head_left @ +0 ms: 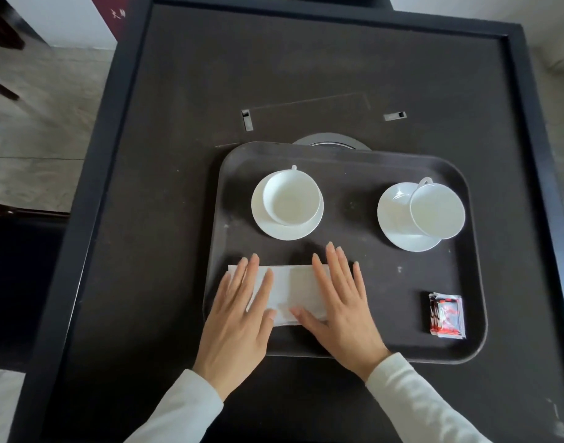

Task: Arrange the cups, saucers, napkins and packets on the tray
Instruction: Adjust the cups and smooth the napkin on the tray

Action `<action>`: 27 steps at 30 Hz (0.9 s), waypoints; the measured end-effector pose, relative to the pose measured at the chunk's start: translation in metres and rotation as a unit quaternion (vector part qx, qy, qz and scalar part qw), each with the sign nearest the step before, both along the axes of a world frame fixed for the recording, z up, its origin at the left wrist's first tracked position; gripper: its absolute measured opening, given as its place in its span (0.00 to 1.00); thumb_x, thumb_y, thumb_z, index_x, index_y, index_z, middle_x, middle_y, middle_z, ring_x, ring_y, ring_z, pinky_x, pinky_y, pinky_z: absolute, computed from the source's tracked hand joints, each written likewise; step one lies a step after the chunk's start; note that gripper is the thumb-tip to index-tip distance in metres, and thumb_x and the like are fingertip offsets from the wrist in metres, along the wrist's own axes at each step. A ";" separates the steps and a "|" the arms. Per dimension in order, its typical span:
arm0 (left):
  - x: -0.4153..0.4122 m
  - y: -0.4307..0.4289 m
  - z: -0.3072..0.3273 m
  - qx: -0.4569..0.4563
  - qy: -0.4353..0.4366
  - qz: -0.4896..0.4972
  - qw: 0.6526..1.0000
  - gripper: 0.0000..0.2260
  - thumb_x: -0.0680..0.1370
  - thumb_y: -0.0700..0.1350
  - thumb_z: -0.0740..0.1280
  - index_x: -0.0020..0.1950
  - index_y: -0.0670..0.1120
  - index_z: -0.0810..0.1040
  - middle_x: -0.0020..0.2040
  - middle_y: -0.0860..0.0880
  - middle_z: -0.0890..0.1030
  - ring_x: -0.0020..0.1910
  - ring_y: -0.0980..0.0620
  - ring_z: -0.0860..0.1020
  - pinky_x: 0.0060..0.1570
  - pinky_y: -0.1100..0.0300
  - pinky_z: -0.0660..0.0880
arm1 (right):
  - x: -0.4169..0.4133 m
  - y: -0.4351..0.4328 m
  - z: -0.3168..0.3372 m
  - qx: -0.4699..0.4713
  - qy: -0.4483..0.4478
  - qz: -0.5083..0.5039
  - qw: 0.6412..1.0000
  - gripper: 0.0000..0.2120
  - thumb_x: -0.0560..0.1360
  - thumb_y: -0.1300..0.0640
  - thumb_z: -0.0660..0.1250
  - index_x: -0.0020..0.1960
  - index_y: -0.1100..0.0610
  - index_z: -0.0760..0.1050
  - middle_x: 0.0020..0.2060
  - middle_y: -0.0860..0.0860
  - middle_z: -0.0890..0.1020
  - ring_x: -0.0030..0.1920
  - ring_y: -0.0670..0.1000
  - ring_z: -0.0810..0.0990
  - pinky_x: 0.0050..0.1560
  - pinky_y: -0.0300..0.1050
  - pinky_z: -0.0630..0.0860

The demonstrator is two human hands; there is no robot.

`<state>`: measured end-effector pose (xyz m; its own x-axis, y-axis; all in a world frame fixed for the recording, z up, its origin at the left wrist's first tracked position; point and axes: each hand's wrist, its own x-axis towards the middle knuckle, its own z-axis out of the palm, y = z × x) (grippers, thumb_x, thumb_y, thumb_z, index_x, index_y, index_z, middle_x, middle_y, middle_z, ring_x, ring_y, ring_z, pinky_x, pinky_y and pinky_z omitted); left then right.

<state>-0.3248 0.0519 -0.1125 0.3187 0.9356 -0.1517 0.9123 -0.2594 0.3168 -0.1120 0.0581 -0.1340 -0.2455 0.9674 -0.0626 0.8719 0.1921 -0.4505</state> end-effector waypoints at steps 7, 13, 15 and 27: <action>-0.027 -0.001 0.008 0.020 -0.037 -0.022 0.999 0.10 0.69 0.49 0.81 0.47 0.49 0.86 0.49 0.51 0.83 0.48 0.47 0.81 0.52 0.47 0.72 | 0.043 -0.014 0.011 0.029 0.071 0.049 0.996 0.12 0.74 0.47 0.75 0.52 0.54 0.85 0.70 0.55 0.75 0.75 0.56 0.68 0.69 0.63 0.71; -0.026 0.002 0.021 -0.003 0.001 -0.007 1.000 0.13 0.67 0.48 0.82 0.48 0.50 0.85 0.46 0.50 0.82 0.43 0.46 0.81 0.46 0.47 0.71 | 0.050 -0.007 0.010 0.020 0.066 0.055 0.996 0.08 0.75 0.51 0.73 0.47 0.56 0.84 0.68 0.57 0.76 0.74 0.59 0.70 0.72 0.65 0.67; -0.025 0.003 0.024 -0.017 -0.001 0.000 1.000 0.11 0.68 0.47 0.81 0.47 0.51 0.85 0.44 0.52 0.82 0.42 0.47 0.80 0.45 0.48 0.70 | 0.050 -0.006 0.010 0.017 0.070 0.055 0.996 0.06 0.75 0.53 0.74 0.46 0.56 0.83 0.68 0.57 0.76 0.73 0.59 0.71 0.72 0.65 0.66; -0.035 -0.011 0.019 -0.019 -0.021 -0.001 1.000 0.10 0.69 0.41 0.79 0.39 0.52 0.80 0.38 0.56 0.79 0.38 0.51 0.79 0.47 0.52 0.66 | 0.052 -0.013 0.014 -0.011 0.072 0.076 0.994 0.03 0.75 0.55 0.74 0.46 0.55 0.83 0.67 0.57 0.77 0.73 0.58 0.71 0.73 0.67 0.64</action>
